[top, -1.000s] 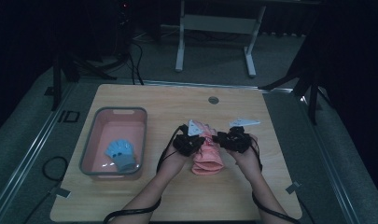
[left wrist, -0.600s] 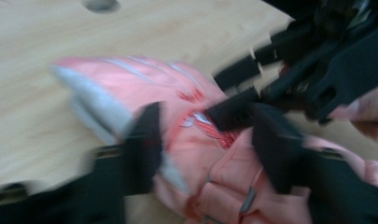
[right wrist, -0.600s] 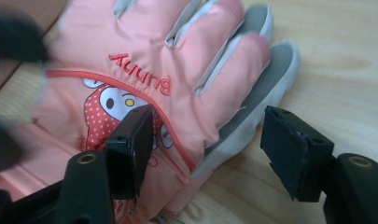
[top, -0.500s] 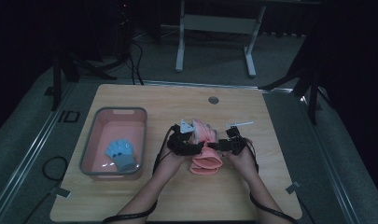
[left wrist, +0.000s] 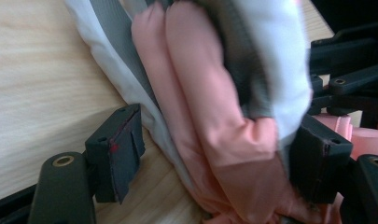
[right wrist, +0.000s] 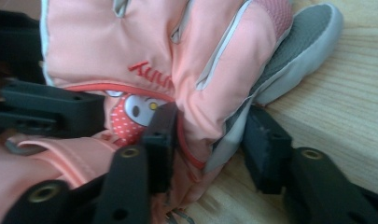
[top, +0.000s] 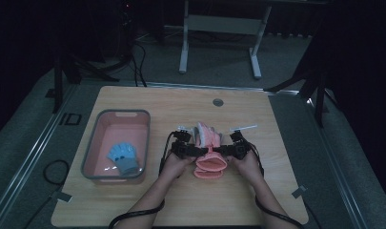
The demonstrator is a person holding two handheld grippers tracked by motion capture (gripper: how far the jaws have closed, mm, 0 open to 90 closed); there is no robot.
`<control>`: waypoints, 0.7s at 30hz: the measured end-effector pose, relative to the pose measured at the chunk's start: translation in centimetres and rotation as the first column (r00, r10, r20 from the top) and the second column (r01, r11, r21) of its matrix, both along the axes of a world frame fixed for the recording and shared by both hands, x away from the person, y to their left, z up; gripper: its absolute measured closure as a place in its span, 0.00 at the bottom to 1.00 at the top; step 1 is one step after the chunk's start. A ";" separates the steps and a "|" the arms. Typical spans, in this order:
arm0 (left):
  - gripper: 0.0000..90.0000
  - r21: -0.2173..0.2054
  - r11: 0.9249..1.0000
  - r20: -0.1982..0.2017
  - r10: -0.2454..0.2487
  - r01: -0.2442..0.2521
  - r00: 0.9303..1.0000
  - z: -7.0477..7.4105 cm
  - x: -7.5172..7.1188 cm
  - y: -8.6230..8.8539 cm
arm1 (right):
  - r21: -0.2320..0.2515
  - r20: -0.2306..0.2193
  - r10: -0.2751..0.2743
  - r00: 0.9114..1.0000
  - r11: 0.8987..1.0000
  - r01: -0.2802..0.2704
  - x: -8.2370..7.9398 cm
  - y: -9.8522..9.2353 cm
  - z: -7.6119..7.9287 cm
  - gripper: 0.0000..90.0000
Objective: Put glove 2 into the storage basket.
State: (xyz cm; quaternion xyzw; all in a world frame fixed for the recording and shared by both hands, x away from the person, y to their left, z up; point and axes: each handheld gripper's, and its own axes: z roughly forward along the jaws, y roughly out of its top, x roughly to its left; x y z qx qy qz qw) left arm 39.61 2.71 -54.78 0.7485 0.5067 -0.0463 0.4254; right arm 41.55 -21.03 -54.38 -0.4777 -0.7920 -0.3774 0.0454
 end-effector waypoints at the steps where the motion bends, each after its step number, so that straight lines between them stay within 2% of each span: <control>1: 0.32 -0.030 1.000 -0.015 -0.005 0.005 1.000 -0.2 0.2 0.0 | -0.003 0.006 0.000 1.000 1.000 0.000 -0.1 0.0 0.0 0.70; 2: 0.38 -0.050 0.999 -0.023 -0.018 0.016 1.000 -0.3 0.3 0.1 | -0.001 0.015 -0.006 1.000 1.000 0.006 -0.2 0.0 0.0 0.74; 4: 0.47 -0.050 0.998 -0.019 -0.024 0.023 1.000 -0.3 0.3 0.1 | -0.002 0.019 -0.007 1.000 1.000 0.007 -0.2 0.0 0.0 0.76; 5: 0.47 -0.045 0.999 -0.015 -0.030 0.029 0.999 -0.1 0.3 0.2 | -0.002 0.028 -0.008 1.000 1.000 0.008 -0.3 0.0 0.0 0.77; 6: 0.57 -0.043 0.998 -0.010 -0.036 0.036 0.999 0.0 0.3 0.2 | -0.005 0.047 -0.016 0.999 1.000 0.016 -0.6 0.2 0.1 0.80; 7: 0.57 -0.042 0.998 -0.006 -0.040 0.040 0.999 0.1 0.3 0.3 | -0.005 0.047 -0.016 0.999 1.000 0.016 -0.6 0.2 0.1 0.80; 10: 0.69 -0.038 0.998 -0.003 -0.040 0.040 0.999 0.6 0.1 0.3 | -0.017 0.067 -0.031 0.997 0.999 0.032 -0.9 0.6 0.6 0.82; 14: 0.71 -0.035 0.998 0.001 -0.044 0.044 0.999 1.3 -0.1 0.5 | -0.038 0.083 -0.027 0.996 0.999 0.030 -1.1 1.0 1.4 0.82; 15: 0.71 -0.027 0.999 0.009 -0.045 0.045 0.999 1.6 -0.2 0.5 | -0.038 0.083 -0.027 0.996 0.999 0.030 -1.1 1.0 1.4 0.82; 16: 0.72 -0.016 0.999 0.029 -0.043 0.044 0.999 2.4 -0.5 0.7 | -0.048 0.106 -0.021 0.994 0.998 0.027 -1.4 1.4 2.0 0.82; 17: 0.72 -0.016 0.999 0.029 -0.043 0.044 0.999 2.4 -0.5 0.7 | -0.048 0.106 -0.021 0.994 0.998 0.027 -1.4 1.4 2.0 0.82; 21: 0.72 0.013 0.999 0.077 -0.040 0.039 0.996 4.5 -1.2 1.2 | -0.062 0.159 -0.013 0.987 0.998 0.023 -1.9 2.3 3.8 0.82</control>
